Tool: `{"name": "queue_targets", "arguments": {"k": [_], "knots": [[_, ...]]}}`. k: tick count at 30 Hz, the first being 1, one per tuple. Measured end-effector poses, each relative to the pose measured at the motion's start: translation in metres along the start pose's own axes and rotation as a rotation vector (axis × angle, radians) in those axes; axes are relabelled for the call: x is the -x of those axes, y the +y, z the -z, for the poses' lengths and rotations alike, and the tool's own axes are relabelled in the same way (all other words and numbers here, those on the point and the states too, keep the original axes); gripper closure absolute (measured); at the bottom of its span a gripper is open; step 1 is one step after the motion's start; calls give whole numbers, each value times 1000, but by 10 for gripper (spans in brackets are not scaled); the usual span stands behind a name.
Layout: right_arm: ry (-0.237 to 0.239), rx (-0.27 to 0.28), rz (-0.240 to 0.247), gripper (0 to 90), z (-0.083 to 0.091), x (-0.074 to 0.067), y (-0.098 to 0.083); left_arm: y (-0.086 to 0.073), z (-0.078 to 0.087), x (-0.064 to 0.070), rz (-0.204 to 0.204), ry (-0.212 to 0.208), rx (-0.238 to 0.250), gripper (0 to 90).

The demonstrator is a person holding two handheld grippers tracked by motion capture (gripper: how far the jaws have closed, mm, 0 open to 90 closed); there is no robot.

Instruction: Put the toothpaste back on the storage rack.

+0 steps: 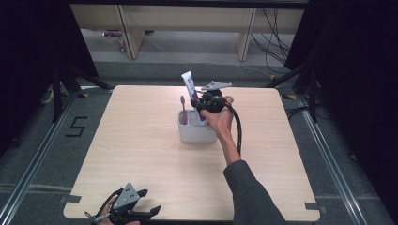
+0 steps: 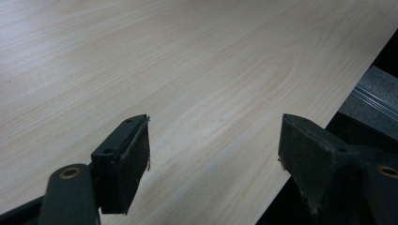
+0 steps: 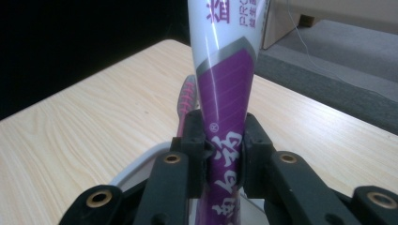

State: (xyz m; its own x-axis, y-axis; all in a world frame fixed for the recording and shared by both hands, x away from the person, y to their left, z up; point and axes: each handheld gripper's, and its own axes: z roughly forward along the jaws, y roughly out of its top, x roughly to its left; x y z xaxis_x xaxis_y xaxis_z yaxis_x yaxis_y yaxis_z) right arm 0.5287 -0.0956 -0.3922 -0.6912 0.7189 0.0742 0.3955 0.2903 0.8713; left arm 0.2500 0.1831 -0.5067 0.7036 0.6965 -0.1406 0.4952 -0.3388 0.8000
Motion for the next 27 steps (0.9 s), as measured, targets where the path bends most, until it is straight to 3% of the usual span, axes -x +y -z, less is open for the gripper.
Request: {"name": "queue_targets", "arguments": {"k": [8,9,12,13,16,19,21,22,24,25,26,27], "knots": [[-7,5,12,756,-4,1,-11,0,0,0,0,-2,2,248],[-8,0,-10,756,-4,0,-12,0,0,-2,-21,8,-16,248],[-16,-11,14,755,-3,1,-13,0,0,-1,-15,6,-11,248],[-14,-4,-7,755,-3,0,-15,0,0,-1,-10,4,-7,248],[-18,-21,-4,753,-2,0,-16,0,0,-1,-14,7,-11,247],[-27,-14,27,752,-2,0,-17,0,0,-1,-23,10,-18,248],[-22,-15,32,751,-2,0,-18,0,0,0,-5,2,-3,248],[-12,-15,2,750,-3,-2,-19,0,0,0,-11,5,-7,248],[-22,-24,20,749,-2,-2,-20,0,0,-1,-17,8,-13,248],[-14,-21,4,748,-2,-3,-21,0,0,0,-8,3,-6,248],[-8,-18,39,747,-3,-2,-21,0,0,0,-5,1,-3,247],[-21,-25,35,746,-2,-2,-21,0,-1,1,-3,1,0,248]]}}
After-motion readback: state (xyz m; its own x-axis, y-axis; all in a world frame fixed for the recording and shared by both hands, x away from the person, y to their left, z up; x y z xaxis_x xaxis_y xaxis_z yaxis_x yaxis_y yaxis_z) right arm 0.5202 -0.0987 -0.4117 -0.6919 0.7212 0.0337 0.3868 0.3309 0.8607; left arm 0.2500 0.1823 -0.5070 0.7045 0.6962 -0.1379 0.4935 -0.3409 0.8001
